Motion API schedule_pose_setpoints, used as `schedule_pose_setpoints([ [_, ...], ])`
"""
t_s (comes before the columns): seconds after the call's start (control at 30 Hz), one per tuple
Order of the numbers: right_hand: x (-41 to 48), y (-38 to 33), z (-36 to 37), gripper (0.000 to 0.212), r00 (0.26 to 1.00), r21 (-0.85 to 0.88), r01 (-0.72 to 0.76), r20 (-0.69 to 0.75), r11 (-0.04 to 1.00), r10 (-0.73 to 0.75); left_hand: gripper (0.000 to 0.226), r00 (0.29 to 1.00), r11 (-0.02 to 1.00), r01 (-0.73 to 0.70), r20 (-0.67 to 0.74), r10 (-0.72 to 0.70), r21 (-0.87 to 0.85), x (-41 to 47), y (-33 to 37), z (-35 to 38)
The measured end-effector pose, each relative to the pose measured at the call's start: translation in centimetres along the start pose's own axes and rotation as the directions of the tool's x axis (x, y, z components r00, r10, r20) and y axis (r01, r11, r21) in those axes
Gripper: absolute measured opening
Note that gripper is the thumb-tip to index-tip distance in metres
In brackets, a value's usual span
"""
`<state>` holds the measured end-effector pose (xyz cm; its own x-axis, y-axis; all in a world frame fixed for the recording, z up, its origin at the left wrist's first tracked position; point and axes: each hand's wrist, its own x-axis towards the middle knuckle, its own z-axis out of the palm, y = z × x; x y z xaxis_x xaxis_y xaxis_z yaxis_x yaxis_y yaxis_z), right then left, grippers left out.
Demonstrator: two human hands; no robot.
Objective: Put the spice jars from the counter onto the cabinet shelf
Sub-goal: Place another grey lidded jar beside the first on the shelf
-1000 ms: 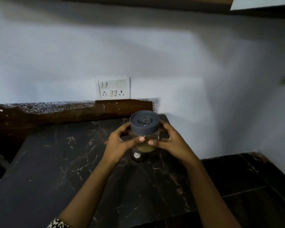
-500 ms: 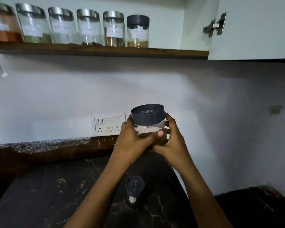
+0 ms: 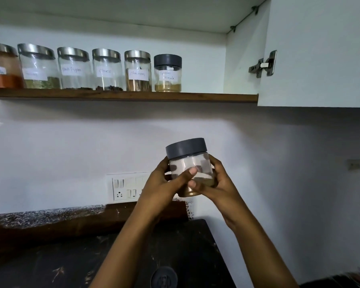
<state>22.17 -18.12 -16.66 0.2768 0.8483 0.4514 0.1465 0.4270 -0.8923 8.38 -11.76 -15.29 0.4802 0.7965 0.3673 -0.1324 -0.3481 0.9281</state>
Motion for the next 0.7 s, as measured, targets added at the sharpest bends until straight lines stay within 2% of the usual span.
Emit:
schedule_pose_setpoints([
  [0.07, -0.1, 0.0, 0.1, 0.082, 0.999, -0.088, 0.019, -0.029, 0.996, -0.022, 0.059, 1.0, 0.999, 0.012, 0.006, -0.013, 0.031, 0.5, -0.3, 0.1],
  [0.13, -0.1, -0.1, -0.4, 0.081, 1.0, -0.144, 0.012, -0.009, 0.989, -0.014, 0.037, 0.998, 0.999, 0.042, 0.055, -0.041, -0.022, 1.0, -0.3, -0.3],
  [0.17, 0.0, -0.2, -0.9, 0.078, 1.0, -0.121, 0.0, 0.003, 0.993, 0.001, 0.035, 0.995, 0.997, 0.052, 0.086, -0.047, -0.064, 1.2, -0.4, -0.7],
  [0.27, 0.5, -0.7, -2.4, 0.059, 0.992, 0.084, -0.091, 0.094, 0.992, 0.083, 0.043, 0.988, 0.966, 0.086, 0.147, -0.051, -0.243, 1.8, -0.6, -1.1],
  [0.33, 0.4, -0.9, -2.6, 0.046, 0.982, 0.104, -0.121, 0.158, 0.987, 0.104, 0.043, 0.988, 0.934, 0.103, 0.143, -0.057, -0.342, 2.1, -1.0, -0.7],
  [0.47, 0.2, -1.2, -2.7, 0.048, 0.987, 0.123, -0.097, 0.14, 0.988, 0.079, 0.06, 0.994, 0.885, 0.087, 0.099, -0.046, -0.458, 2.6, -1.4, 0.3],
  [0.6, 0.1, -2.0, -3.8, 0.042, 0.979, 0.203, -0.103, 0.196, 0.974, 0.063, 0.094, 0.993, 0.85, 0.074, 0.12, -0.012, -0.522, 3.0, -1.5, 0.6],
  [0.67, 0.0, -2.2, -4.1, 0.044, 0.986, 0.16, -0.075, 0.159, 0.984, 0.05, 0.088, 0.996, 0.859, 0.058, 0.088, -0.015, -0.509, 2.8, -1.2, 1.1],
  [0.7, -0.1, -2.2, -4.0, 0.047, 0.992, 0.128, -0.05, 0.12, 0.99, 0.035, 0.074, 0.999, 0.889, 0.027, 0.039, -0.011, -0.458, 2.6, -0.9, 1.4],
])
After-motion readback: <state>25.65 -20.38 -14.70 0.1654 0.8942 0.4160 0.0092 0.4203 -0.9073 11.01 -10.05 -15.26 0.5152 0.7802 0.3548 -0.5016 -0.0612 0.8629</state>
